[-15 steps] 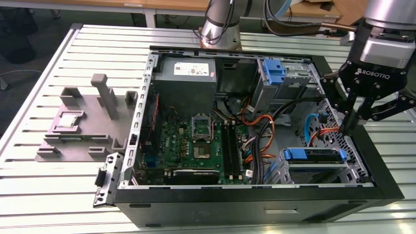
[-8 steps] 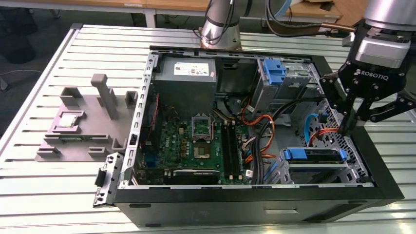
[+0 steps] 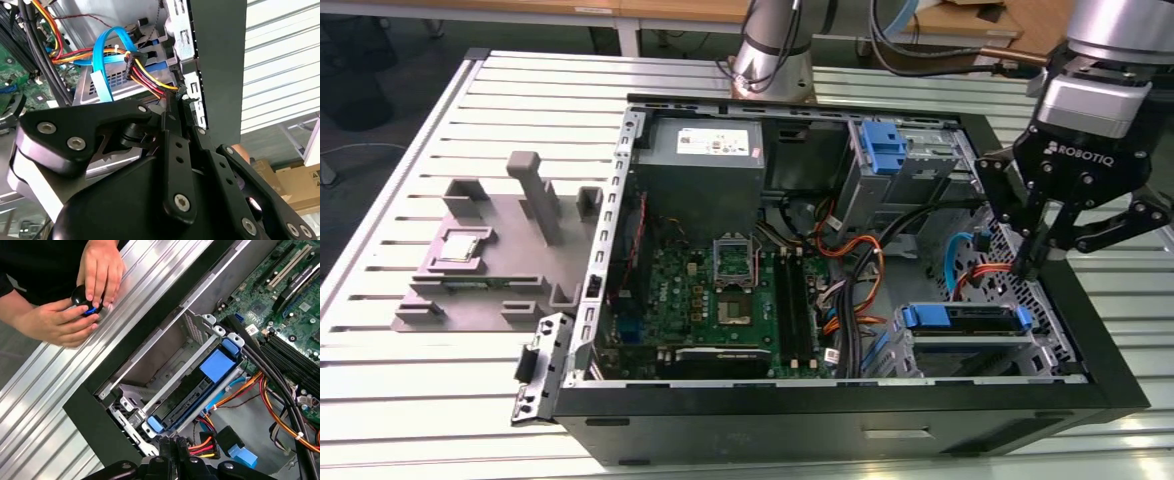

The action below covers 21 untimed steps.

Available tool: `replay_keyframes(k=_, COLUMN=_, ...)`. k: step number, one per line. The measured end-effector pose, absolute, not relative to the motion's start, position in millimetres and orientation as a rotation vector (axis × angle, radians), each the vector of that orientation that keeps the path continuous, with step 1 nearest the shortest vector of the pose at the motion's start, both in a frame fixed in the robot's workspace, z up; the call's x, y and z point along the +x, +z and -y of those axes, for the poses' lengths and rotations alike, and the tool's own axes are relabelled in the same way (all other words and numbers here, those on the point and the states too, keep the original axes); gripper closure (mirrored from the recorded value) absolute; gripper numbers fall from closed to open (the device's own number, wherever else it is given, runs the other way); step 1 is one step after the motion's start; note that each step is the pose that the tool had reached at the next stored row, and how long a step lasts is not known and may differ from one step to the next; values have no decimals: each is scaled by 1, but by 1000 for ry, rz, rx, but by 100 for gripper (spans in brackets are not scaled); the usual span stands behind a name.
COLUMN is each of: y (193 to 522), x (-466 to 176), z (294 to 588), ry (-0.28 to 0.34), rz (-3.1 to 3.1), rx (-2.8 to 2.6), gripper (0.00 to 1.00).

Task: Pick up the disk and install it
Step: 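Insert the first disk wire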

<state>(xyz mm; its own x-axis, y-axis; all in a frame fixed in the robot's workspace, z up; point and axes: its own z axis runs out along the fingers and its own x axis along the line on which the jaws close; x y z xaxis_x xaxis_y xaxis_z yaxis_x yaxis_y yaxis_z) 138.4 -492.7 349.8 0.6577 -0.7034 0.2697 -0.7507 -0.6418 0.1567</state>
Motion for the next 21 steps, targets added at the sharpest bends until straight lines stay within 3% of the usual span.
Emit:
replay_keyframes(k=11, y=360, x=134, z=493, ry=319, rz=1203, rx=2628, gripper=84)
replay_keyframes(k=21, y=358, x=134, z=493, ry=289, rz=1420, rx=2500, gripper=84)
